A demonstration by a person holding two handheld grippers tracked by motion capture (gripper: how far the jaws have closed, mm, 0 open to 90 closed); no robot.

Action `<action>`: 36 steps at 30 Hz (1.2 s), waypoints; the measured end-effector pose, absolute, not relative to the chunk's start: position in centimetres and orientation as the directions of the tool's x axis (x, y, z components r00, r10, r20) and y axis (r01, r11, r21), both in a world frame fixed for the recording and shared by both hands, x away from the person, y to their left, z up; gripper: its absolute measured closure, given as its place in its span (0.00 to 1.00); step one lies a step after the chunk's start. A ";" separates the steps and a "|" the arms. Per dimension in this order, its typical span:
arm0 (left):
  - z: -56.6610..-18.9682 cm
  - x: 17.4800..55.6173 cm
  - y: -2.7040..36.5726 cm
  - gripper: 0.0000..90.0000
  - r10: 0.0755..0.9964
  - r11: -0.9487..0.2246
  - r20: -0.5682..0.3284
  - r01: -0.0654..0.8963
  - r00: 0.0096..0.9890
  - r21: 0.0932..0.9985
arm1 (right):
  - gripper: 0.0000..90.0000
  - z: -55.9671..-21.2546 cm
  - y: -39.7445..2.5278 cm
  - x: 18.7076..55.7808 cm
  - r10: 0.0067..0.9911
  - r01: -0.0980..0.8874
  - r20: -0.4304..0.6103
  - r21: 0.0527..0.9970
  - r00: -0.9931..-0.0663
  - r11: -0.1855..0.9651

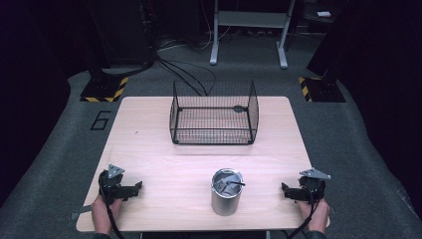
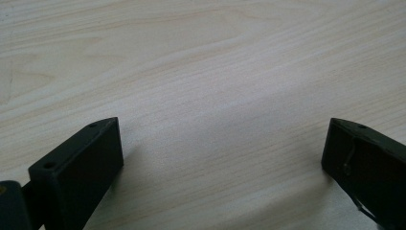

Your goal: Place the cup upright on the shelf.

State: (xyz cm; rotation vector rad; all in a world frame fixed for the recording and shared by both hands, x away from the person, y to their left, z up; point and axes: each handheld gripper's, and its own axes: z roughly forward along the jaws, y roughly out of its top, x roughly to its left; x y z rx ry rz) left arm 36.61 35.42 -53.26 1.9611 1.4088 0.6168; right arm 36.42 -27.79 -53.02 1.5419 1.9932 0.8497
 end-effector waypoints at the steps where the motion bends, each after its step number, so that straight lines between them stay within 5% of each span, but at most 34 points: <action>1: -53.3 36.6 35.4 0.00 0.948 -0.223 0.008 0.650 0.317 0.727 | 0.00 -53.0 -27.8 36.4 0.968 0.673 0.001 0.719 -0.253 0.175; 23: -53.2 36.6 35.4 0.00 0.949 -0.222 0.007 0.650 0.316 0.727 | 0.00 -49.3 -25.8 33.9 0.948 0.647 0.075 0.747 -0.309 0.152; 36: -53.3 36.6 35.4 0.00 0.949 -0.222 0.007 0.650 0.316 0.727 | 0.00 -45.8 -22.9 32.3 0.904 0.578 0.067 0.788 -0.421 0.211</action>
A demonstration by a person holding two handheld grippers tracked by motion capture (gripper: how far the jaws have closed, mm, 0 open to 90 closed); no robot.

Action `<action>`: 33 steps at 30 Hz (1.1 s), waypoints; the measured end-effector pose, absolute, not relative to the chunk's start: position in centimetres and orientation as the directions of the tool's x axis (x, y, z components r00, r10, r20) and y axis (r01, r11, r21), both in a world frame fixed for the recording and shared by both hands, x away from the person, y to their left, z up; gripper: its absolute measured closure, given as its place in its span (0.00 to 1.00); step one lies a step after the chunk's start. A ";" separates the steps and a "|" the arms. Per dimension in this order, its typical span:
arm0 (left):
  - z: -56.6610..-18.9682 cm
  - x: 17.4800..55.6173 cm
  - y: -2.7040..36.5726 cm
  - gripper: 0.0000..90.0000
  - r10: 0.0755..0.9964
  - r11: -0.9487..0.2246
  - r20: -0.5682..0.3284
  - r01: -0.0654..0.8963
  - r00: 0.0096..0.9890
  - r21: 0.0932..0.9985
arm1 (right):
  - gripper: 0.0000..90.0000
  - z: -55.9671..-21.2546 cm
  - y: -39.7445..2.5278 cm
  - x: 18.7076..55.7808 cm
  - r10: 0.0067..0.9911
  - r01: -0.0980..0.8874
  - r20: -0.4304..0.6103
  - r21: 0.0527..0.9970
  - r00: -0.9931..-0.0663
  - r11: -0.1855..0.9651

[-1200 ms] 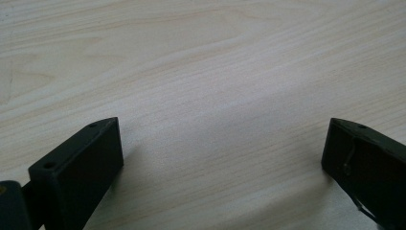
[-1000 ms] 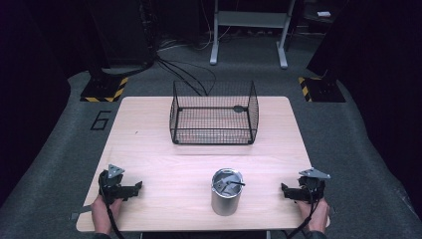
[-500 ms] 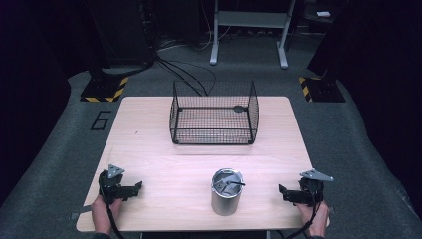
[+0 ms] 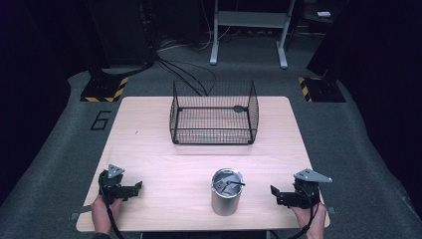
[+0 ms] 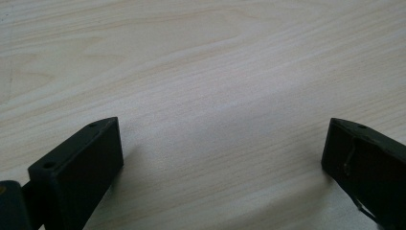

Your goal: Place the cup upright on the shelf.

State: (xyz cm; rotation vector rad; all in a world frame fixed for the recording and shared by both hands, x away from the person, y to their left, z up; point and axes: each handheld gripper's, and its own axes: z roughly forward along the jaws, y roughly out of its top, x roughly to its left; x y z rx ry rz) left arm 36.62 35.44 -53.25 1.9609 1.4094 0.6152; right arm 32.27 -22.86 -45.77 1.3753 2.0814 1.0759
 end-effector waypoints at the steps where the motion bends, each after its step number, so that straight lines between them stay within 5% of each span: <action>1: -53.2 36.6 35.5 0.00 0.948 -0.224 0.006 0.653 0.319 0.724 | 0.00 -45.6 -22.6 32.1 0.903 0.573 0.067 0.792 -0.425 0.210; 33: -53.2 36.6 35.4 0.00 0.948 -0.224 0.009 0.650 0.317 0.726 | 0.00 -42.4 -16.9 29.7 0.778 0.490 0.066 0.810 -0.624 0.324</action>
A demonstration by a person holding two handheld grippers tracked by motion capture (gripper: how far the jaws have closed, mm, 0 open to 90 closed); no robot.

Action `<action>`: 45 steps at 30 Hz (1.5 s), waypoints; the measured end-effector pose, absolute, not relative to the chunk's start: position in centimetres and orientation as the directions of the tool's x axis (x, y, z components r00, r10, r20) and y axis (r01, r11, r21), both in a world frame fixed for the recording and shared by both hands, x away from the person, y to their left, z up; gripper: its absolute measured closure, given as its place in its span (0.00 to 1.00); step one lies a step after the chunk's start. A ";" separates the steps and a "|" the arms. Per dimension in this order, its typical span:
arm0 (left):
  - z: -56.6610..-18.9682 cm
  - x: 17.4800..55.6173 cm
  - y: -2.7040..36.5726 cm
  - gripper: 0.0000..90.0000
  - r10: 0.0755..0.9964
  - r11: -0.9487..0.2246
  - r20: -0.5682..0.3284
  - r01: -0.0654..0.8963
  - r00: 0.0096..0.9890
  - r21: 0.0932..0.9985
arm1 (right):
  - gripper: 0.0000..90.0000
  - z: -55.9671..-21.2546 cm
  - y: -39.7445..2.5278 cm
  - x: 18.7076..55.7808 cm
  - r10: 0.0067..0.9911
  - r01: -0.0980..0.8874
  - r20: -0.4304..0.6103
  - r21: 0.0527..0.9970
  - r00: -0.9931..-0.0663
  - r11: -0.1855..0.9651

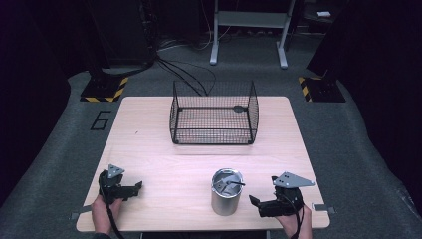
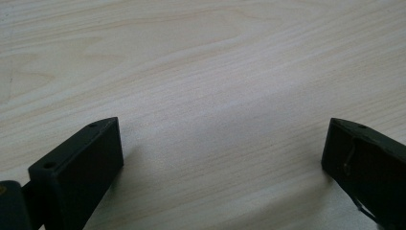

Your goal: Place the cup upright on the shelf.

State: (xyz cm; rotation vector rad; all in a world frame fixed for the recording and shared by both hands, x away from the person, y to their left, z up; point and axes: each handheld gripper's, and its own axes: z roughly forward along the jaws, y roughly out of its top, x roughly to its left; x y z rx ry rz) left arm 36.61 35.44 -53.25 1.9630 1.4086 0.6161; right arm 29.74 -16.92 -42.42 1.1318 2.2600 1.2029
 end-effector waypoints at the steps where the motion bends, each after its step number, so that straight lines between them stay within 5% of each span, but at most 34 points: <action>1: -53.2 36.6 35.4 0.00 0.948 -0.224 0.009 0.650 0.317 0.726 | 0.00 -42.3 -16.8 29.7 0.773 0.486 0.059 0.807 -0.631 0.335; 45: -53.2 36.6 35.5 0.00 0.946 -0.230 0.010 0.652 0.323 0.723 | 0.00 -43.3 -8.7 31.0 0.644 0.338 0.041 0.876 -0.764 0.345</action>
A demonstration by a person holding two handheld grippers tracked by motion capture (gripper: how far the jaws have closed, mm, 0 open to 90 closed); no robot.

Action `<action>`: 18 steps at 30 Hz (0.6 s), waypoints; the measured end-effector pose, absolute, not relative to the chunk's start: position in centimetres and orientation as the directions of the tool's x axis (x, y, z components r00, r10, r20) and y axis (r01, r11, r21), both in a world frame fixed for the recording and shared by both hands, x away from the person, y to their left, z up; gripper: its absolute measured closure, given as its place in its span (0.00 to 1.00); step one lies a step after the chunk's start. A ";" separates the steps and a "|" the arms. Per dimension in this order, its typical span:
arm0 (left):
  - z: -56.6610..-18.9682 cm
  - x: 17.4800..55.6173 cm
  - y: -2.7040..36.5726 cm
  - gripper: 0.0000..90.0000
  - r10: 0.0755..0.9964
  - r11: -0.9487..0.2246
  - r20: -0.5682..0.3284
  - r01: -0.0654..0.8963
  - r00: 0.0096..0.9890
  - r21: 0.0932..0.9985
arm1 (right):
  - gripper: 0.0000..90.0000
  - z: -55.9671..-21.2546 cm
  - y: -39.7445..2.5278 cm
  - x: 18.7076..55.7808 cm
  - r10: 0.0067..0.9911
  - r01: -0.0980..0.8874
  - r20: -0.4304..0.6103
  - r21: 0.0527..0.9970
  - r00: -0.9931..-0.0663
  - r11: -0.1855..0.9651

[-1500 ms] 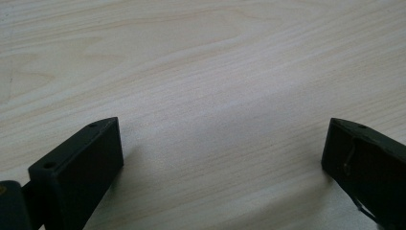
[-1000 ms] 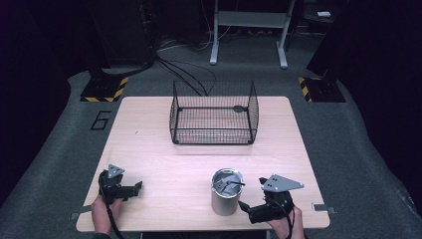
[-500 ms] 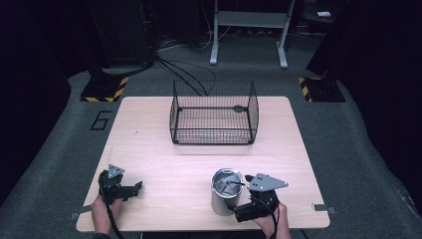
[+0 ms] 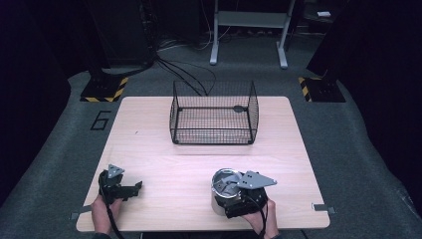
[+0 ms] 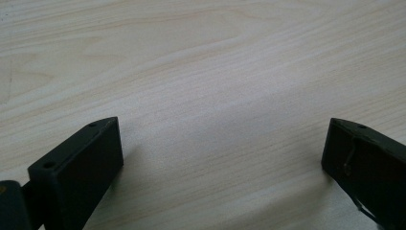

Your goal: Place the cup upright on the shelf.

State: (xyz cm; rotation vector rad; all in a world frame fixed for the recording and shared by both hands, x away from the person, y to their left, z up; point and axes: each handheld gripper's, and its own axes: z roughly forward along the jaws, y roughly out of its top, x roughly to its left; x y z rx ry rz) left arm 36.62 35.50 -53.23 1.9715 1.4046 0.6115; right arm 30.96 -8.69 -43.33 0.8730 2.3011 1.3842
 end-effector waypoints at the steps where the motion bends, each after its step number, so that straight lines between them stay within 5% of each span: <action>1: -53.1 36.6 35.5 0.00 0.945 -0.235 0.008 0.659 0.328 0.714 | 0.00 -43.4 -8.6 31.0 0.643 0.334 0.037 0.876 -0.765 0.347; 18: -53.1 36.6 35.6 0.00 0.944 -0.236 0.007 0.659 0.330 0.714 | 0.04 -44.2 -8.3 30.7 0.676 0.286 0.017 0.914 -0.737 0.289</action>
